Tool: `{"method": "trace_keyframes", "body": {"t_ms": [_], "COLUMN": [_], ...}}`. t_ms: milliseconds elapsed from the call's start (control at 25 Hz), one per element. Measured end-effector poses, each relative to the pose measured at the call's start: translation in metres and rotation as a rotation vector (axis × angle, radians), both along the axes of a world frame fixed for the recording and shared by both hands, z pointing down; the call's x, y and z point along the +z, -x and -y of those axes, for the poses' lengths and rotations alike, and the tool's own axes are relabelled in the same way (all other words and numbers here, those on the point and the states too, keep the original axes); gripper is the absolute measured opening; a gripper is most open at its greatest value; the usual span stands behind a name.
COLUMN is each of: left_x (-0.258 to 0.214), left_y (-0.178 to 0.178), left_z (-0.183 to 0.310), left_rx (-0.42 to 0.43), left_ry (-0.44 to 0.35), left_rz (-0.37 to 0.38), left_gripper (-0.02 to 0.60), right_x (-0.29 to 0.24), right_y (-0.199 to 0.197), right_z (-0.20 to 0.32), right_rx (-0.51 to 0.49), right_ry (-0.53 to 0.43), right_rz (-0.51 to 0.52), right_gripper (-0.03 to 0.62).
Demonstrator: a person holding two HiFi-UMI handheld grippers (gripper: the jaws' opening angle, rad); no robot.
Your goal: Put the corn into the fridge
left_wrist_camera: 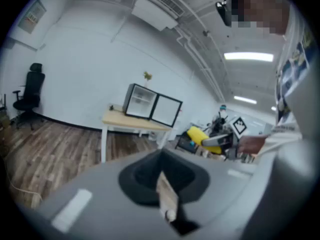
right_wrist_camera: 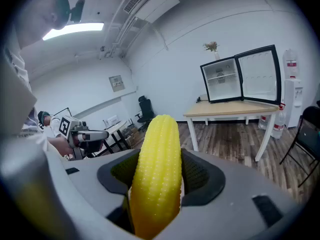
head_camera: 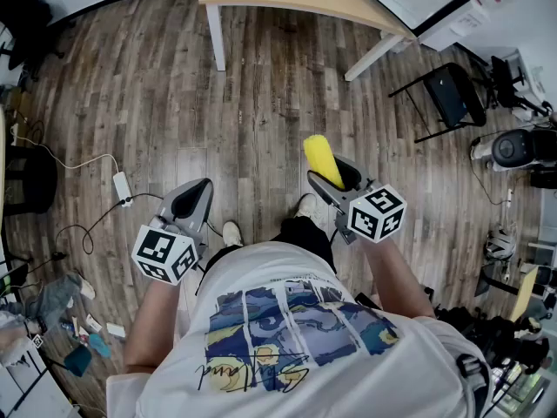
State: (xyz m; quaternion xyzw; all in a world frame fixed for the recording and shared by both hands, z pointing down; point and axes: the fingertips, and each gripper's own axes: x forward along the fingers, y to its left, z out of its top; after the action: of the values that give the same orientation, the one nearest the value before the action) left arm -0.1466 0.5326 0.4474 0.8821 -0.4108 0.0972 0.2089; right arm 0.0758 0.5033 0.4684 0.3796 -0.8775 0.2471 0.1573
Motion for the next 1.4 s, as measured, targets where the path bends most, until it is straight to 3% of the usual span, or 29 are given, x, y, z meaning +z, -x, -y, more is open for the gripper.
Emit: {"method": "trace_keyframes", "body": {"t_ms": [160, 320, 520, 680, 1000, 1200, 1400], "left_x": [0.012, 0.022, 0.008, -0.010, -0.021, -0.016, -0.007], "left_y": [0.002, -0.019, -0.070, -0.103, -0.151, -0.157, -0.140], "left_z": [-0.013, 0.010, 0.062, 0.107, 0.172, 0.208, 0.271], "left_rx": [0.056, 0.109, 0.176, 0.234, 0.271, 0.303, 0.328], "left_ry": [0.034, 0.045, 0.019, -0.023, -0.046, -0.039, -0.031], "left_rz": [0.008, 0.001, 0.021, 0.088, 0.117, 0.106, 0.068], "left_gripper": [0.008, 0.009, 0.009, 0.009, 0.009, 0.009, 0.009], "right_x": [0.001, 0.006, 0.005, 0.003, 0.012, 0.017, 0.020], "right_y": [0.011, -0.001, -0.022, -0.034, -0.073, -0.087, -0.083], "right_z": [-0.021, -0.017, 0.029, 0.074, 0.144, 0.184, 0.242], "right_rx": [0.034, 0.070, 0.067, 0.063, 0.111, 0.151, 0.209], "right_ry": [0.043, 0.064, 0.015, -0.001, -0.002, 0.007, 0.012], "right_rz": [-0.014, -0.028, -0.047, -0.019, -0.038, -0.064, -0.090], "right_gripper": [0.253, 0.253, 0.253, 0.253, 0.253, 0.253, 0.253]}}
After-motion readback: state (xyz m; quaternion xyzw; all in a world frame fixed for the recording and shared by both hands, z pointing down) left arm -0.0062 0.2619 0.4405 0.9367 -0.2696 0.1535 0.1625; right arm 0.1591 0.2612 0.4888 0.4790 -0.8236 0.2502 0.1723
